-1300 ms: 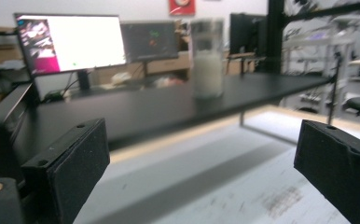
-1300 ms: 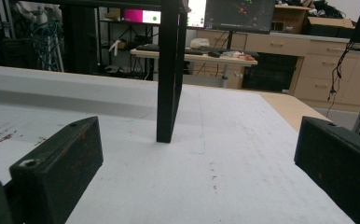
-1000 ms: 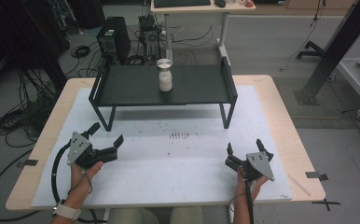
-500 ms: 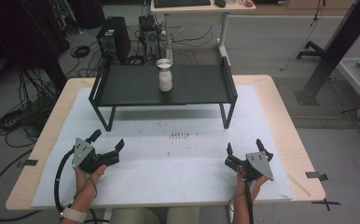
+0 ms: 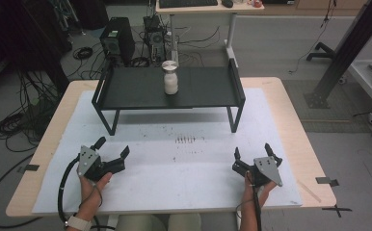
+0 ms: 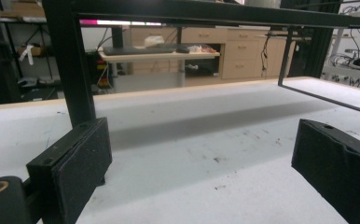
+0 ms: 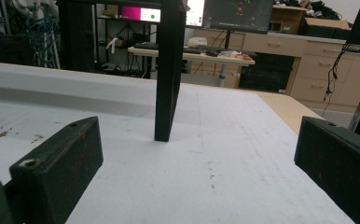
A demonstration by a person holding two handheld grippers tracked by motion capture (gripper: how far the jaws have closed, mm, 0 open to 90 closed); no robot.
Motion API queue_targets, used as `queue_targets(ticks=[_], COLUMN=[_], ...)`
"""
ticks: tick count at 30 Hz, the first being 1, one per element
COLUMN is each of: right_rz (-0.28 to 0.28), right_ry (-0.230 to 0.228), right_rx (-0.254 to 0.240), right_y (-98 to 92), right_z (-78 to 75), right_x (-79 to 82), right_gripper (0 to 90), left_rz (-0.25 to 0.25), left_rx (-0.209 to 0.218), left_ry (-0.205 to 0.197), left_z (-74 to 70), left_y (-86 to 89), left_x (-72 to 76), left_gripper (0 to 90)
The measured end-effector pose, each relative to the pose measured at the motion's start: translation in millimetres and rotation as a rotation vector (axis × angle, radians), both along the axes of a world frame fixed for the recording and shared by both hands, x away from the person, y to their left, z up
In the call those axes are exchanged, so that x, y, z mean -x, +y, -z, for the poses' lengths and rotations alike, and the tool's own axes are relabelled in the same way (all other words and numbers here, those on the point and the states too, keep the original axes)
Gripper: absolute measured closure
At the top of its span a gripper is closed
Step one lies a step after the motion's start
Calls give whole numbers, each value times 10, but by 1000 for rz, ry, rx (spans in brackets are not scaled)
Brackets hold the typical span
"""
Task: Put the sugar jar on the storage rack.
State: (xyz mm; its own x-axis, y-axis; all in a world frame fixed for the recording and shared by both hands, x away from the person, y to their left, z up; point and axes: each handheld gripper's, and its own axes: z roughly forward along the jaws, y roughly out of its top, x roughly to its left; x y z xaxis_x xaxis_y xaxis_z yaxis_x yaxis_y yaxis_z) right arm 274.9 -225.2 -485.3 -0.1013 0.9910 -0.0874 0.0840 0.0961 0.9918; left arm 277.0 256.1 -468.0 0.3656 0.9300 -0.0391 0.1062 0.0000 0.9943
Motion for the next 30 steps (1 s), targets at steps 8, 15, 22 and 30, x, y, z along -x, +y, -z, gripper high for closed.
queue_targets(ticks=[8, 15, 22, 30], right_rz=[-4, -6, -4, -3], right_ry=[1, 0, -2, -9], right_rx=[9, 21, 12, -10], right_y=[3, 11, 7, -11], right_z=[0, 0, 1, 3], right_x=[-2, -1, 2, 8], right_gripper=[9, 9, 9, 9], left_rz=[-7, -29, -30, -34], left_rx=[-12, 9, 12, 13], left_ry=[-37, -61, -68, -74], left_z=[16, 29, 33, 35], left_y=[-14, -4, -2, -4], left_x=[36, 62, 69, 74], left_gripper=[55, 64, 64, 66])
